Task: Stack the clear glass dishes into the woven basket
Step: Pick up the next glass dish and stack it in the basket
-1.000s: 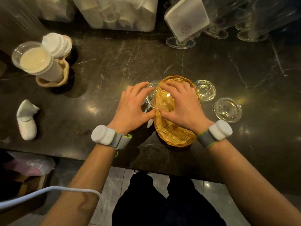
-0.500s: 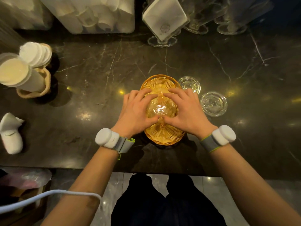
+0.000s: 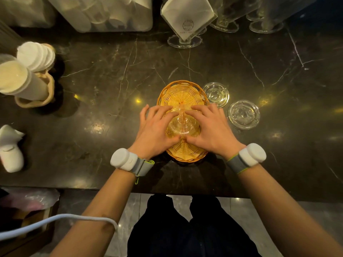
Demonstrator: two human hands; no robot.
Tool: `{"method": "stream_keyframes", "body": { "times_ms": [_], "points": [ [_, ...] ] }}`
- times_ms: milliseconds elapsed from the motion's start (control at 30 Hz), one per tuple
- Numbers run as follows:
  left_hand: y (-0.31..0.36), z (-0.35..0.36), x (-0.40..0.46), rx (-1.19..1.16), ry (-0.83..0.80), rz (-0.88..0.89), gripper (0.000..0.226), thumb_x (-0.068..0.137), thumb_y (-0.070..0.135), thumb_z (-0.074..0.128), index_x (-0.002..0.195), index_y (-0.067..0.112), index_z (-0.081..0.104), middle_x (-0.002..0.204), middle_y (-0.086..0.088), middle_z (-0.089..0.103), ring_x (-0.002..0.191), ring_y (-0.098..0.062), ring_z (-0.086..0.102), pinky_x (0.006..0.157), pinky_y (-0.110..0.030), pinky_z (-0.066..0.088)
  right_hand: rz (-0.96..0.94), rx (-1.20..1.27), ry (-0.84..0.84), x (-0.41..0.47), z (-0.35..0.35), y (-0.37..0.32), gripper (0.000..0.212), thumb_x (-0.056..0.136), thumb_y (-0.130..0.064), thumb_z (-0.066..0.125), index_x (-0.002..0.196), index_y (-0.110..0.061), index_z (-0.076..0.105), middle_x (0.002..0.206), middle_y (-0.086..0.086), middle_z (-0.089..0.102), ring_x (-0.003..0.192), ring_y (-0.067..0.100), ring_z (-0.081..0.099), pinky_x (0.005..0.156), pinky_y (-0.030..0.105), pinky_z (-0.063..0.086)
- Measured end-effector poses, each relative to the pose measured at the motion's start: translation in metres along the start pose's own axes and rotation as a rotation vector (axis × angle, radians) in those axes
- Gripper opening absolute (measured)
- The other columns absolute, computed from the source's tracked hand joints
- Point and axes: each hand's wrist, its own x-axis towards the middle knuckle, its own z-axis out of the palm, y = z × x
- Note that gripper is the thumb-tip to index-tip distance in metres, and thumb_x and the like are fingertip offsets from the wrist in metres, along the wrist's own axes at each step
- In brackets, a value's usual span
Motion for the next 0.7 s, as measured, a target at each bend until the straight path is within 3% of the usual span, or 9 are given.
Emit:
{"method": "stream_keyframes", "body": {
  "times_ms": [700],
  "points": [
    [-0.004,0.012,0.000,-0.001,-0.001,-0.012,0.070,0.071,0.058,0.054,0.132,0.024,0.049,0.138,-0.001,0.048,0.131,-0.022,0.036,0.115,-0.049,0.007,0.039,-0.008,-0.003,0.001,0.007,0.002,0.075,0.072,-0.060,0.063,0.139,-0.030,0.045,0.140,0.003,0.046,0.126,0.027,0.037,0.099,0.041,0.029]
  ]
}}
